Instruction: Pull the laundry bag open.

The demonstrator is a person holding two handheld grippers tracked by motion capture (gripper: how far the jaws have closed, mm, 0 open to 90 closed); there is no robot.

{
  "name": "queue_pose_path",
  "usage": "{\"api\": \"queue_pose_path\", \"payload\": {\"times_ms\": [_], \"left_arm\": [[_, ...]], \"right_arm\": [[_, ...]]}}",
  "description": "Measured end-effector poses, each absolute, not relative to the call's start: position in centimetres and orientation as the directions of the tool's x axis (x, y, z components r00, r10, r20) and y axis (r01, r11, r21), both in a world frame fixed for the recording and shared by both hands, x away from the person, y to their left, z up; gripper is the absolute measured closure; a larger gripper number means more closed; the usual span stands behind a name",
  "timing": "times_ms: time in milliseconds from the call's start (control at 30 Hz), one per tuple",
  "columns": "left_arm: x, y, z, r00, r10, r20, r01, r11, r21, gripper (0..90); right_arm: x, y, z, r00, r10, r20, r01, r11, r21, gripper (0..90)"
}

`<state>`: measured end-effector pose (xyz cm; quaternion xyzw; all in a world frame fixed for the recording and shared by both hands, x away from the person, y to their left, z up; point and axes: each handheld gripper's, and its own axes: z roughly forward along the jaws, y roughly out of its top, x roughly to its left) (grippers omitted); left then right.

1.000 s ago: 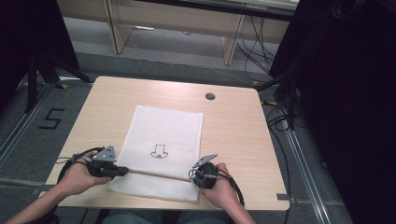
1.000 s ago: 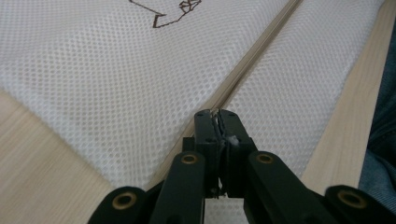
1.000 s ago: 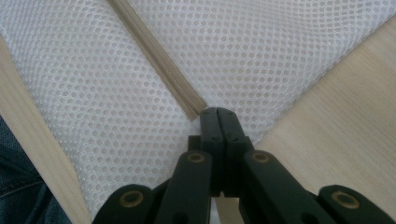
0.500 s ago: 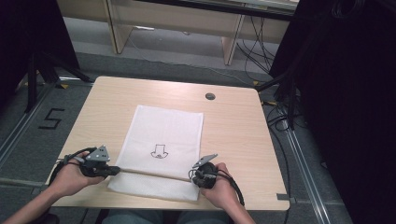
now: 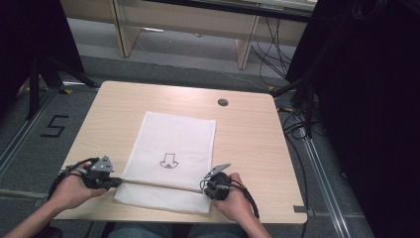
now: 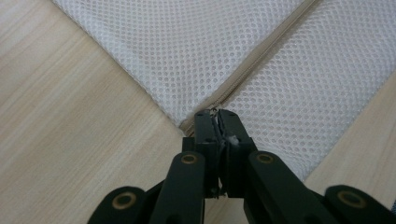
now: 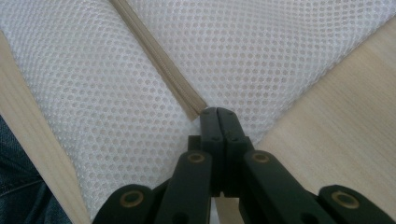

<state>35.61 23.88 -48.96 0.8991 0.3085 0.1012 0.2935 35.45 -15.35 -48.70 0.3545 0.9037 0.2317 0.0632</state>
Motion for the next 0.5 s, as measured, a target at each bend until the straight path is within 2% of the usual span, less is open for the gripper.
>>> {"api": "queue_pose_path", "payload": {"times_ms": [200, 300, 367, 400, 433, 500], "left_arm": [[35.68, 23.92, -49.45, 0.796, 0.605, -0.025, 0.492, -0.621, 0.61, 86.8], [35.82, 23.83, -49.53, 0.802, 0.595, -0.05, 0.494, -0.614, 0.615, 82.6], [35.84, 23.7, -49.48, 0.8, 0.596, -0.069, 0.493, -0.589, 0.64, 76.5], [35.88, 23.62, -49.47, 0.798, 0.598, -0.077, 0.493, -0.573, 0.655, 70.7], [35.89, 23.56, -49.43, 0.795, 0.601, -0.082, 0.49, -0.556, 0.672, 64.5], [35.91, 23.38, -49.25, 0.806, 0.587, -0.076, 0.459, -0.54, 0.705, 54.6]], "right_arm": [[35.46, -15.37, -48.73, -0.744, 0.666, 0.042, 0.604, 0.645, 0.469, 90.0], [35.45, -15.45, -48.78, -0.738, 0.674, 0.044, 0.607, 0.634, 0.479, 90.0], [35.43, -15.55, -48.74, -0.743, 0.668, 0.039, 0.599, 0.637, 0.486, 86.3], [35.39, -15.59, -48.64, -0.742, 0.669, 0.037, 0.596, 0.635, 0.491, 81.9], [35.13, -15.43, -48.35, -0.714, 0.696, 0.076, 0.638, 0.602, 0.481, 76.6], [35.13, -15.55, -48.25, -0.723, 0.688, 0.055, 0.613, 0.603, 0.511, 72.1]]}}
